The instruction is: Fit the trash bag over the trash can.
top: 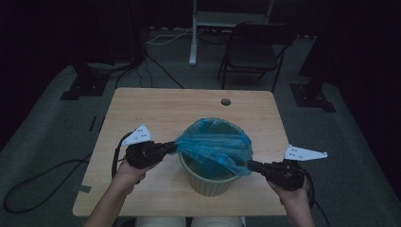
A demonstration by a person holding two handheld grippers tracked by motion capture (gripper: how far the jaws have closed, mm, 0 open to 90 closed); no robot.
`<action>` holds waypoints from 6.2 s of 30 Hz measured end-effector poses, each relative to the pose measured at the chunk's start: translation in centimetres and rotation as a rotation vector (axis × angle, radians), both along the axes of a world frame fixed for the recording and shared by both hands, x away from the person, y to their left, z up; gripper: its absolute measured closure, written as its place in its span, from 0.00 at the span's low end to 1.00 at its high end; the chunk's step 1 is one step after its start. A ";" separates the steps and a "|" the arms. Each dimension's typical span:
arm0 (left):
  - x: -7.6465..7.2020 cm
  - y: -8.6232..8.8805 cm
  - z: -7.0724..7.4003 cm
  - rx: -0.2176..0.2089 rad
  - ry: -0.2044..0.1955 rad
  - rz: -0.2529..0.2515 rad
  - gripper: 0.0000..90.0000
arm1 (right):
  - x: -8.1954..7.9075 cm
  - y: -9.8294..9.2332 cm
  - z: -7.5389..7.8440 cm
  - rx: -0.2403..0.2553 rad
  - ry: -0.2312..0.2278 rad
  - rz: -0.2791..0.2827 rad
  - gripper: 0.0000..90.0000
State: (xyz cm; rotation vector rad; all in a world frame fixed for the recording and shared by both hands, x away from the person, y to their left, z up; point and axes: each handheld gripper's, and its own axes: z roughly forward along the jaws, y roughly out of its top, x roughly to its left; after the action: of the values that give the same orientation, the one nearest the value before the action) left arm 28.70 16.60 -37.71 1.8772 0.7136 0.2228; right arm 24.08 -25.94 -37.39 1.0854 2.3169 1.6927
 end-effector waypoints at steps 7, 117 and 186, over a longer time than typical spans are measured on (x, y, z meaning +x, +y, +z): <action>-2.1 1.2 -2.1 -0.020 0.060 -0.044 0.94 | -1.7 1.0 -2.4 -0.009 0.054 0.038 1.00; -4.1 10.7 -13.7 0.081 -0.063 0.619 0.00 | 15.1 17.8 -0.9 -0.741 0.164 0.205 0.12; -5.2 12.5 -14.8 0.231 0.007 0.666 0.01 | 4.8 -6.5 -11.8 -0.137 -0.034 -0.551 0.12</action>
State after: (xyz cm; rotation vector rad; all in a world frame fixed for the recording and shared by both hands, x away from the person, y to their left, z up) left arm 23.53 29.13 -52.55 1.7926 1.3513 0.7466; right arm 28.89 -32.41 -49.15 1.4717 1.8371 1.3108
